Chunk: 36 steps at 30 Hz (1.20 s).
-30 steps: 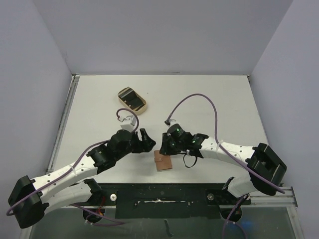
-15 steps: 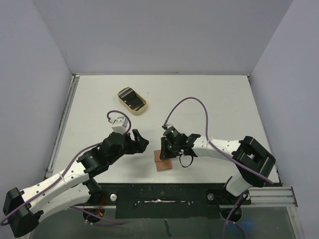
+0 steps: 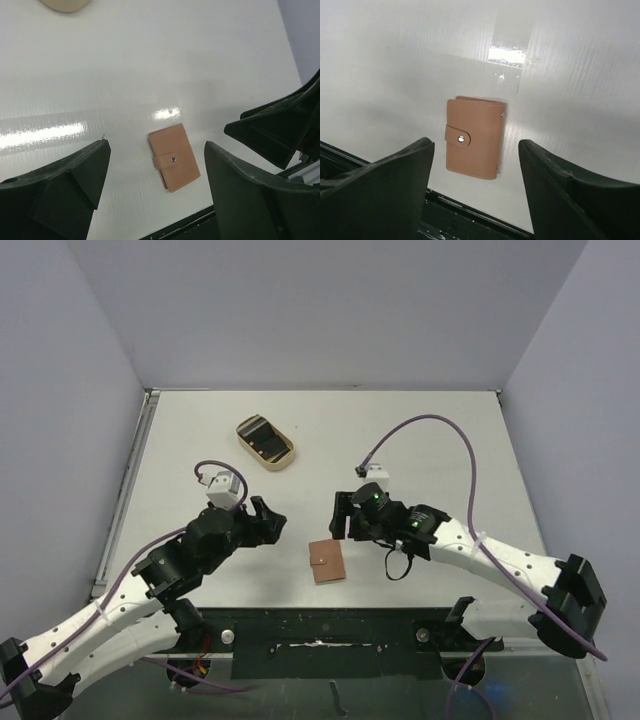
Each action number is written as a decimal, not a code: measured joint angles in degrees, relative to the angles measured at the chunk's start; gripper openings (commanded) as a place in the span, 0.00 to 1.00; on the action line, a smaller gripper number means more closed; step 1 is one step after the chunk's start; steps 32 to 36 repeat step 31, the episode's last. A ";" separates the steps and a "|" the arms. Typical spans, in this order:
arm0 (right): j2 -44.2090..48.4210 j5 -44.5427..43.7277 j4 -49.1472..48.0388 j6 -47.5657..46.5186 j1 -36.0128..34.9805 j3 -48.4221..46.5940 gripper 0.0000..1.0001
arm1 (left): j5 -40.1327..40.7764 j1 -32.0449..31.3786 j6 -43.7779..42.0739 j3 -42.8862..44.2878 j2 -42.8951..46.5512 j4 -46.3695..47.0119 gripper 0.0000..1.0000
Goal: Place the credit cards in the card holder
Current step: Close the card holder at the center of the board, then reset both arms
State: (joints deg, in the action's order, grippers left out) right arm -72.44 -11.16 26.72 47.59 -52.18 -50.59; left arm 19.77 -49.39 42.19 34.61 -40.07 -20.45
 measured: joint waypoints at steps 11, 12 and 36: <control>18.56 -12.57 8.00 -0.63 -0.04 -4.28 0.98 | 2.29 0.00 -4.00 12.41 4.31 -3.02 0.76; 19.67 -13.38 8.41 -0.70 -0.04 -4.87 0.97 | 2.38 0.00 -4.20 12.92 4.26 -2.99 0.76; 22.62 -14.73 8.00 2.64 -0.04 2.27 0.98 | 2.23 0.00 -1.99 6.56 2.45 -3.43 0.77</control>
